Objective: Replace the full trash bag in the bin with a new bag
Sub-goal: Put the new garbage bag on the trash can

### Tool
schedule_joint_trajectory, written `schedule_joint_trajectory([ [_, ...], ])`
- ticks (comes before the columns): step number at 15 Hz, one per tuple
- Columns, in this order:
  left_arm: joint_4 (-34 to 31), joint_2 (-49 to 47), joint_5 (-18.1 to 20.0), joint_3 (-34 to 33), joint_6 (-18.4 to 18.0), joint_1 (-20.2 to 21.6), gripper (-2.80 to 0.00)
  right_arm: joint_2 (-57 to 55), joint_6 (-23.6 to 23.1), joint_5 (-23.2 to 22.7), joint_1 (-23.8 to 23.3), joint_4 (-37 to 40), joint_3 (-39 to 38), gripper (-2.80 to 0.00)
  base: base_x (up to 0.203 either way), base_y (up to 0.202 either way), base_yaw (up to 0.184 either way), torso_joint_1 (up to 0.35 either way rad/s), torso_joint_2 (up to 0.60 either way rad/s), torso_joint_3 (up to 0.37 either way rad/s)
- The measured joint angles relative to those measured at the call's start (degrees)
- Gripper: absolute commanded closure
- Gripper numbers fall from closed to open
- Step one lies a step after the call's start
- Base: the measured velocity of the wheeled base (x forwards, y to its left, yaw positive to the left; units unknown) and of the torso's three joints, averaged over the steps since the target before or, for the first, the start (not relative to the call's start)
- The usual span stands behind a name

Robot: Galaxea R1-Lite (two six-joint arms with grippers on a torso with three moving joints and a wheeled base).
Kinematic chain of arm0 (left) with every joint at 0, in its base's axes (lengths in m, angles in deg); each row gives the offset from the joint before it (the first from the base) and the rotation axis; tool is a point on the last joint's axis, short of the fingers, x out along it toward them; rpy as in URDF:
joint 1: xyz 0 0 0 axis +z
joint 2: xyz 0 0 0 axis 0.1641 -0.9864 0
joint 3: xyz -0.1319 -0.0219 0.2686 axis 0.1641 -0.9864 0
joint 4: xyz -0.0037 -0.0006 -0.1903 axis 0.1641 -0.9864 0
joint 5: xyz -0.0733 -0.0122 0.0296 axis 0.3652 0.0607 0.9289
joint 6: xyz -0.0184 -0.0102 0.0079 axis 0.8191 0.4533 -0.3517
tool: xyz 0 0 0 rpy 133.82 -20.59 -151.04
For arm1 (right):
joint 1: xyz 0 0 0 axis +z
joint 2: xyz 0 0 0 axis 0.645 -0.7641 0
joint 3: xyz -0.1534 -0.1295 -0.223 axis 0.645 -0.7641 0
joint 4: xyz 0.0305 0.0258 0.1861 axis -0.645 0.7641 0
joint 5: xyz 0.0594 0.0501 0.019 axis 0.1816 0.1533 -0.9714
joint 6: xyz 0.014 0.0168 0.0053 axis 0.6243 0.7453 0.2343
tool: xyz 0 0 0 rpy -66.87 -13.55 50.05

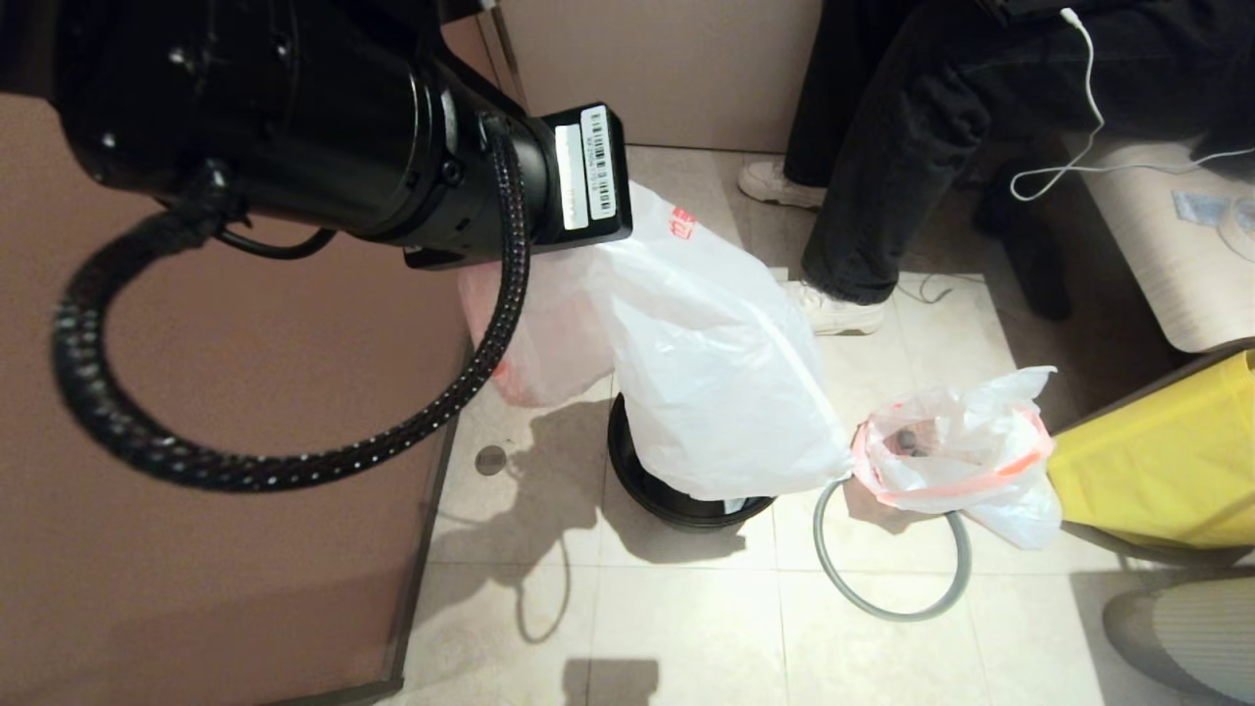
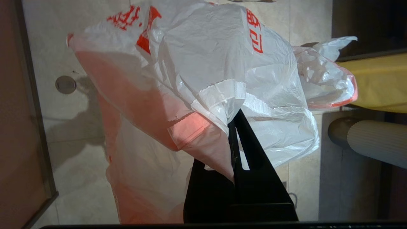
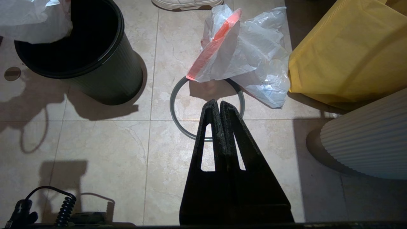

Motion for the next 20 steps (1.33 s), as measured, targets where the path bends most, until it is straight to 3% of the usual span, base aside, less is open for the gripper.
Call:
schedule_joint_trajectory([
  [4, 1.6, -3.04, 3.14, -3.59, 3.12, 7.52, 0.0, 0.0, 0.0, 0.02, 0.02, 0.02, 0.0, 0.0, 0.0, 0.0, 0.0, 0.0, 0.0, 0.0],
  [7, 10.59, -5.57, 3.08, -5.9, 1.9, 11.08, 0.0, 0.0, -0.17, 0.05, 0.05, 0.36, 0.0, 0.0, 0.0, 0.0, 0.0, 0.0, 0.0, 0.0],
  [12, 13.44, -8.96, 2.8, -5.85, 1.29, 12.91, 0.0, -0.02, 0.13, 0.26, 0.05, 0.57, 0.0, 0.0, 0.0, 0.0, 0.0, 0.0, 0.0, 0.0],
  [16, 14.4, -11.03, 2.69, -5.31, 1.24, 11.52, 0.0, -1.07, -2.01, -1.16, 0.02, 1.51, 1.03, 0.0, 0.0, 0.0, 0.0, 0.0, 0.0, 0.0],
  [20, 15.77, -13.72, 1.12, -5.02, 1.3, 11.18, 0.0, -12.47, 0.89, -4.1, 0.3, 1.02, 11.4, 0.0, 0.0, 0.0, 0.0, 0.0, 0.0, 0.0],
])
